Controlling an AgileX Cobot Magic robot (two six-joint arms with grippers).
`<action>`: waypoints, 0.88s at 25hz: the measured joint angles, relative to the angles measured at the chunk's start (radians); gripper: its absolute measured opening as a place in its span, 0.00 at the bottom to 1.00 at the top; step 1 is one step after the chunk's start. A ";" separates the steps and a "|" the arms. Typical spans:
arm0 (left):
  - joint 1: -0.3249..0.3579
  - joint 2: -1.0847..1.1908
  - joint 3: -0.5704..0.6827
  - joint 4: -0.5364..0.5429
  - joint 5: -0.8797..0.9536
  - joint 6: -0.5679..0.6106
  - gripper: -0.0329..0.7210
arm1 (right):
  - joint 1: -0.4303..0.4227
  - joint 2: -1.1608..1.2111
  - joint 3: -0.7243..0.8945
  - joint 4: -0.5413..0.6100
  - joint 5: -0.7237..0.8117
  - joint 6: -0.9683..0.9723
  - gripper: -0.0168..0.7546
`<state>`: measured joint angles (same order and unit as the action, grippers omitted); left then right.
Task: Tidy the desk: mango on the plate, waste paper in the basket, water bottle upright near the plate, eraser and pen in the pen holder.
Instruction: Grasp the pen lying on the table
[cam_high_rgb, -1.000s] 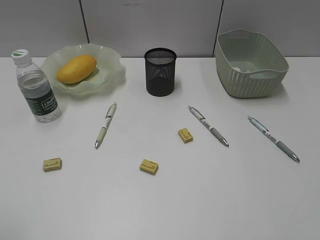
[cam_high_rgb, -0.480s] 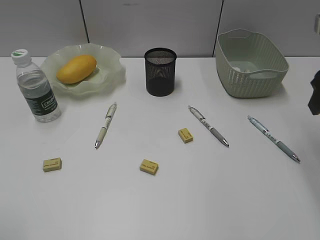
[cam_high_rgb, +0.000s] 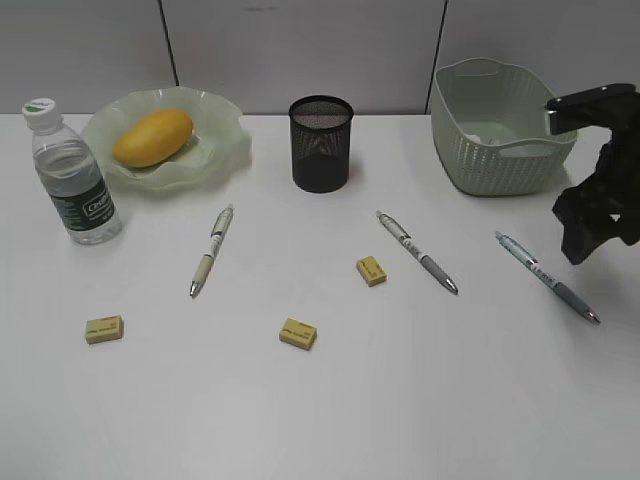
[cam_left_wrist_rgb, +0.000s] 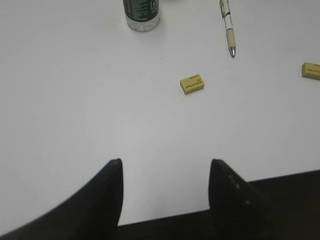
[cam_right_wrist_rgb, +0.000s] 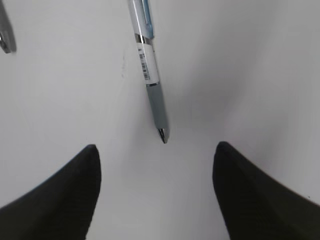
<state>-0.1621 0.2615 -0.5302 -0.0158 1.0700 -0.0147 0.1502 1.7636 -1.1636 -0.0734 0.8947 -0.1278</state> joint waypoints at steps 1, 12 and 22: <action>0.000 0.000 0.000 0.000 0.000 0.000 0.60 | 0.000 0.023 0.000 0.000 -0.009 -0.005 0.73; 0.000 0.000 0.000 0.000 0.000 0.000 0.58 | 0.000 0.169 -0.005 0.006 -0.147 -0.012 0.69; 0.000 0.000 0.000 0.000 0.000 0.000 0.58 | 0.000 0.286 -0.123 0.020 -0.141 -0.012 0.63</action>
<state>-0.1621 0.2615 -0.5302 -0.0158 1.0700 -0.0147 0.1502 2.0500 -1.2871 -0.0537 0.7532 -0.1402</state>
